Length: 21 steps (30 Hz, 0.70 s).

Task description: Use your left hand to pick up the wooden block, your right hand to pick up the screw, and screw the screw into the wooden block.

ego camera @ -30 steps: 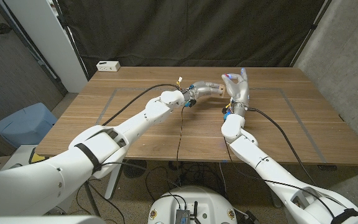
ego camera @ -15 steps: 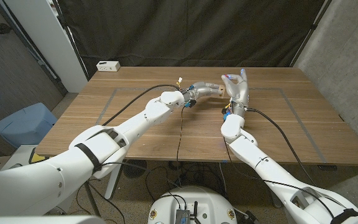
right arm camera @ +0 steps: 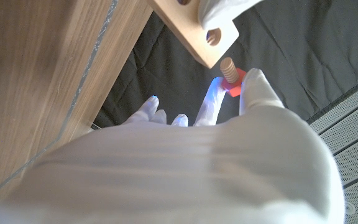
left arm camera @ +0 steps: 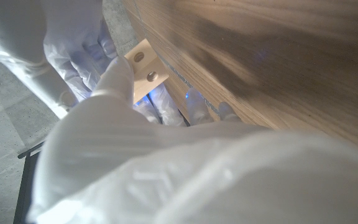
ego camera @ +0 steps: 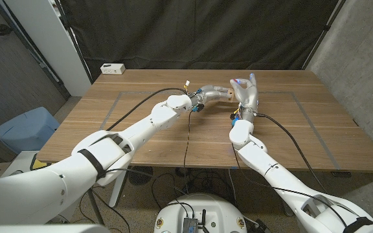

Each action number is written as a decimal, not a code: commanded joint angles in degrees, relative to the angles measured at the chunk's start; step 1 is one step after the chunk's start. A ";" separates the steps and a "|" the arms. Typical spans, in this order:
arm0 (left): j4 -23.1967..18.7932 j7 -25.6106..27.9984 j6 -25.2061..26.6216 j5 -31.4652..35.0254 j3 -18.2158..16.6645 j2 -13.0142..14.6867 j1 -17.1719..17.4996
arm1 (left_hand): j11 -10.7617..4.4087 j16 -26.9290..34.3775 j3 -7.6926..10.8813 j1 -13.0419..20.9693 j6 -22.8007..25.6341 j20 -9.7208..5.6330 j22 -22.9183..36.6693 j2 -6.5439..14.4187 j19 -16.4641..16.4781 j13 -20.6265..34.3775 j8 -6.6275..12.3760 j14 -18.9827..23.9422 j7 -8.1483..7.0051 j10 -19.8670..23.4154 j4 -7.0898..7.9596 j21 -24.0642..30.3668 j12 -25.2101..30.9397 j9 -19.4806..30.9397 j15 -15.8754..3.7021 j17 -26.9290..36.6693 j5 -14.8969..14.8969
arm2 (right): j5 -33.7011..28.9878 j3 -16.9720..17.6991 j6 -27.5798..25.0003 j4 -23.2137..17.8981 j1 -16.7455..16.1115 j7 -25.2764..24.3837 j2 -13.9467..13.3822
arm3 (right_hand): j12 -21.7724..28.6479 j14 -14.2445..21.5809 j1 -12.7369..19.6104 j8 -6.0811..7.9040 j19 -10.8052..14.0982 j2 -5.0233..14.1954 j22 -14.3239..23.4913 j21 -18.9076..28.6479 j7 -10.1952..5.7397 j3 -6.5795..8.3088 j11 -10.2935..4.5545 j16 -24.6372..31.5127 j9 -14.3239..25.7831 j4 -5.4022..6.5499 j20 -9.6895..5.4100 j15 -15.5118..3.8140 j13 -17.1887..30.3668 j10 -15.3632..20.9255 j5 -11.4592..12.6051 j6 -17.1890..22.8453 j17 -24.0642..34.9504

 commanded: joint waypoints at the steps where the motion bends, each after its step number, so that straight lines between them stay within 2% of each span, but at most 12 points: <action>1: 0.16 -0.36 -0.23 -0.11 -0.14 0.20 -0.04 | -0.02 0.14 -0.02 0.20 0.61 0.09 0.14 0.72 -0.13 0.10 0.19 0.32 0.12 0.22 0.31 0.36 -0.18 0.20 -1.63 0.13 0.45 | 0.10 -0.25 0.13 0.42 0.05 -0.36 0.31 | 0.25 0.40 0.17 0.29 -0.37 0.52 0.20 0.00 -0.45 0.07 -0.43 0.05 0.08 0.22 -0.16 -0.93 0.28 0.00 -0.19 0.11 0.10; 21: 0.91 -0.55 -0.67 -0.27 -0.17 -0.23 -0.08 | -0.02 0.17 -0.05 0.10 0.51 0.10 0.14 0.82 -0.11 0.13 0.16 0.35 0.18 0.26 0.39 0.38 -0.16 0.20 -1.62 0.16 0.46 | 0.28 -0.53 -0.72 0.27 -0.13 -0.40 0.45 | 0.36 0.58 0.23 0.52 -0.50 0.61 0.20 0.02 -0.47 0.04 -0.46 0.06 -0.08 0.20 -0.11 -0.72 0.28 0.35 -0.18 0.46 0.12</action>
